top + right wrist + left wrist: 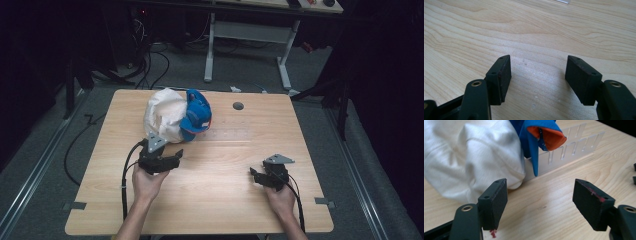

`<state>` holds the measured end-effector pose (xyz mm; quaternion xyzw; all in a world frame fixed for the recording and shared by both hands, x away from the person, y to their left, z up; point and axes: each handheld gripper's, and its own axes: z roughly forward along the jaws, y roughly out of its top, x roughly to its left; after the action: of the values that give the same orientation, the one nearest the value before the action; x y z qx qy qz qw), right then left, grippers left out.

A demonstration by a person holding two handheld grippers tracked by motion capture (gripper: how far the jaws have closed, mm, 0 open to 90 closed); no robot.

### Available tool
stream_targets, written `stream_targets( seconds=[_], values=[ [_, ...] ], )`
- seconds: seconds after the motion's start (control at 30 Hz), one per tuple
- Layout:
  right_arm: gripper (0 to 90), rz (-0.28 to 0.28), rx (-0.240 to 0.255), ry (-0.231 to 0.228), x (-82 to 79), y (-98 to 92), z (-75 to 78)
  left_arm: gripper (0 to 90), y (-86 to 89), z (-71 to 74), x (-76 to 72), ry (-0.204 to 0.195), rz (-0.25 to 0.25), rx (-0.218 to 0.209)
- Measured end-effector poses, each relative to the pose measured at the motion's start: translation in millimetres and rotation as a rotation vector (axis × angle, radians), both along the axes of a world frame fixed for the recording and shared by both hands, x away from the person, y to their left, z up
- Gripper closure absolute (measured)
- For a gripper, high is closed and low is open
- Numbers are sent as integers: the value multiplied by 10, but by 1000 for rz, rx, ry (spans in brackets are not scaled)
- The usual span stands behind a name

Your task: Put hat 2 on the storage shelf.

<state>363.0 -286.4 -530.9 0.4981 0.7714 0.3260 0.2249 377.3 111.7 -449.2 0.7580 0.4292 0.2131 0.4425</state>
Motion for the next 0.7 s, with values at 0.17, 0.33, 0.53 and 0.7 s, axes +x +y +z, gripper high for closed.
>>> stream_targets(
  seconds=[0.17,0.33,0.53,0.7],
  values=[
    [378,0,0,0,0,0,0,287,102,-56,-67,11,4,-30],
    [378,0,0,0,0,0,0,288,196,-153,-137,32,12,-50],
    [378,0,0,0,0,0,0,293,256,-228,-193,45,14,-58],
    [378,0,0,0,0,0,0,307,299,-297,-217,63,18,-80]
  ],
)
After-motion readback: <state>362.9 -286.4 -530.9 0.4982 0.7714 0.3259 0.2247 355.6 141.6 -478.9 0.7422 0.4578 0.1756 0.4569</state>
